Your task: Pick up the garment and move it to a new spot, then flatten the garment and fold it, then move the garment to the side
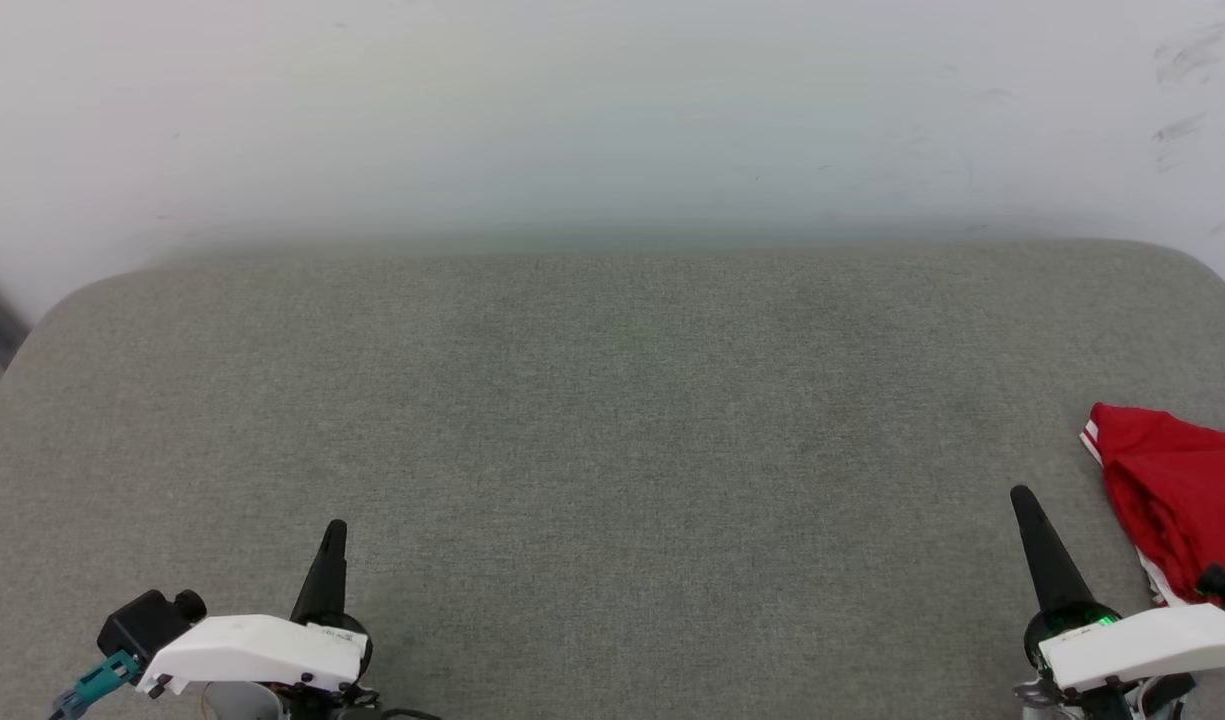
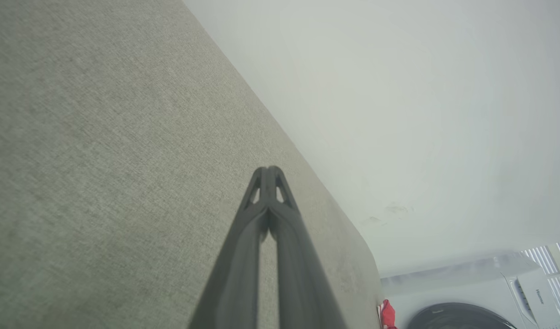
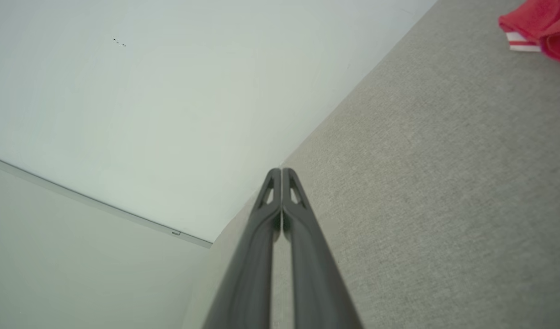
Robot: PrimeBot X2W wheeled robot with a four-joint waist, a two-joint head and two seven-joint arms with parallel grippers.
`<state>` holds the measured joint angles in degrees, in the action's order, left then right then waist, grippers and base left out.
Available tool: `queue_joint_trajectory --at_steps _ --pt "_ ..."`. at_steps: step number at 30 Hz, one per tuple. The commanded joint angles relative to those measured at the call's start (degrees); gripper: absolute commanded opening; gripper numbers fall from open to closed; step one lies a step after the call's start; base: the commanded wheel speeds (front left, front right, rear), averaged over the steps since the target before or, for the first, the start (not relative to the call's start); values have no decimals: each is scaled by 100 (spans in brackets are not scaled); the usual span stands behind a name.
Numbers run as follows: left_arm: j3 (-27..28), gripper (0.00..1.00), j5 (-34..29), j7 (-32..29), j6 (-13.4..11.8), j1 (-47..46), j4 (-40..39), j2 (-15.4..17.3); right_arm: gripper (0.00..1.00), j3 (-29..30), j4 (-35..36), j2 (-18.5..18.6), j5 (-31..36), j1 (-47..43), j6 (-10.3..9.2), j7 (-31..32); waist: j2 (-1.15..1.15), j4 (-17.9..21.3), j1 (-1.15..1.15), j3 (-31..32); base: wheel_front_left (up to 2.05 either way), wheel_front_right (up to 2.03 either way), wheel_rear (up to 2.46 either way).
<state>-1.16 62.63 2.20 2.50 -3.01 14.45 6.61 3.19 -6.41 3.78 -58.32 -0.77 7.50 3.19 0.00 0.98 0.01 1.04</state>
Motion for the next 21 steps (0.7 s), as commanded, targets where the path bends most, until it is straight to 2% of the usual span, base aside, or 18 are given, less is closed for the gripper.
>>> queue_joint_trajectory --at_steps 1,21 --pt "57 0 123 -28 28 -167 -66 -8 0 16 18 40 -148 166 0 16 0 -2 0 -2 0 0 0" --pt "318 0 1140 -337 208 -239 -61 -138 0 83 -258 32 -1353 373 -1 90 0 -30 0 -37 0 0 0"
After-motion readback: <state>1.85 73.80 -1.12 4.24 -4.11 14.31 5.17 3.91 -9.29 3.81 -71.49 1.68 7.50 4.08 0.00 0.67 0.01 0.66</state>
